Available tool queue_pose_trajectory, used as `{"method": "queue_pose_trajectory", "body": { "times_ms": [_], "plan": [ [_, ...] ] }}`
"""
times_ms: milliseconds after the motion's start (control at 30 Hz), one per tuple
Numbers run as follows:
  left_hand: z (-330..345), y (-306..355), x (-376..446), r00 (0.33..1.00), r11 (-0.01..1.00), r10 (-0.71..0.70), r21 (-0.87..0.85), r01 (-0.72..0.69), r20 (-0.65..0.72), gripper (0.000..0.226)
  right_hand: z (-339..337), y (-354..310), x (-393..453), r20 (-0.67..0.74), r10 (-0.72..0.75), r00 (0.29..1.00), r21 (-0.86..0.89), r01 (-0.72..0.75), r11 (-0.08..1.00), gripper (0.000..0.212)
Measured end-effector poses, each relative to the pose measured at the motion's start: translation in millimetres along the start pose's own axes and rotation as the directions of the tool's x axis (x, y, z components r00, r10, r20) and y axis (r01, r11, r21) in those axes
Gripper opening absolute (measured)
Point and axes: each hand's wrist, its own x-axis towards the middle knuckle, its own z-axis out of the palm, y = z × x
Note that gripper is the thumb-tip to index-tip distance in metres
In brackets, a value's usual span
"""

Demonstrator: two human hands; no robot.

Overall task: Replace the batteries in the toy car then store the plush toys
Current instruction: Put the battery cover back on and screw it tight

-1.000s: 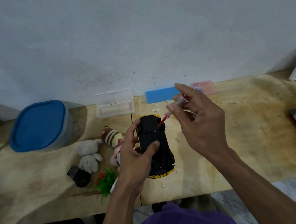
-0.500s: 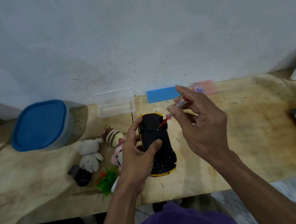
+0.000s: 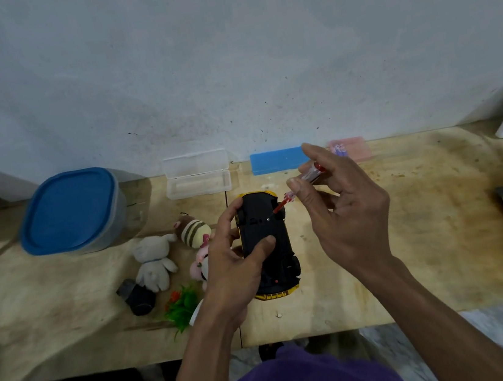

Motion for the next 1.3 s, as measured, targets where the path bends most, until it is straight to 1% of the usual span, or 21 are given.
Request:
{"method": "queue_pose_trajectory", "body": {
  "times_ms": [100, 200, 400, 533, 567, 667, 700, 767, 833, 933, 967, 1067, 1167, 1300],
  "plan": [
    [1, 0, 0, 1.000, 1.000, -0.001, 0.001, 0.001, 0.002, 0.069, 0, 0, 0, 0.004, 0.007, 1.000, 0.013, -0.007, 1.000, 0.038],
    [1, 0, 0, 1.000, 1.000, 0.003, 0.003, -0.003, 0.003, 0.069, -1, 1, 0, -0.005, -0.016, 1.000, -0.025, 0.016, 1.000, 0.038],
    [2, 0, -1, 1.000, 1.000, 0.002, 0.030, -0.002, 0.001, 0.069, 1, -2, -1, 0.020, -0.134, 0.991, -0.110, 0.136, 0.985, 0.039],
    [2, -3, -2, 1.000, 0.999, 0.008, 0.051, -0.007, -0.015, 0.070, -1, -2, 1, 0.162, -0.102, 0.982, -0.027, 0.107, 0.994, 0.049],
    [1, -4, -2, 1.000, 0.999, 0.007, 0.050, -0.006, -0.018, 0.070, -2, -1, 2, 0.166, -0.115, 0.979, -0.046, 0.124, 0.991, 0.049],
    [1, -4, -3, 1.000, 0.999, -0.004, 0.043, 0.005, -0.026, 0.070, -1, 2, 3, 0.119, -0.185, 0.975, -0.142, 0.201, 0.969, 0.046],
    [0, -4, -4, 1.000, 0.999, -0.005, 0.039, 0.007, -0.028, 0.069, -1, 3, 2, 0.117, -0.186, 0.976, -0.139, 0.201, 0.970, 0.045],
    [-1, -2, -4, 1.000, 0.999, 0.000, 0.041, 0.001, -0.024, 0.069, -1, 3, 1, 0.122, -0.139, 0.983, -0.094, 0.151, 0.984, 0.043],
    [-2, -1, -5, 1.000, 0.997, 0.010, 0.076, -0.008, -0.021, 0.070, -1, 4, 1, 0.126, -0.116, 0.985, -0.071, 0.125, 0.990, 0.043],
    [2, -2, -7, 1.000, 0.992, 0.016, 0.123, -0.015, -0.007, 0.071, 2, 1, 1, 0.145, -0.192, 0.971, -0.103, 0.208, 0.973, 0.041],
    [4, -3, -8, 1.000, 0.991, 0.018, 0.130, -0.017, -0.002, 0.071, 3, 0, 0, 0.160, -0.196, 0.967, -0.094, 0.213, 0.973, 0.041],
    [8, -7, -11, 1.000, 0.993, 0.016, 0.119, -0.016, -0.002, 0.069, 4, -1, 0, 0.149, -0.122, 0.981, -0.033, 0.128, 0.991, 0.039],
    [6, -9, -11, 1.000, 0.997, 0.000, 0.076, 0.002, -0.021, 0.068, 4, 3, -5, 0.089, -0.111, 0.990, -0.082, 0.119, 0.990, 0.041],
    [3, -10, -10, 1.000, 0.998, -0.003, 0.060, 0.005, -0.029, 0.070, 0, 4, -9, 0.132, -0.022, 0.991, -0.003, 0.023, 1.000, 0.050]
  ]
}}
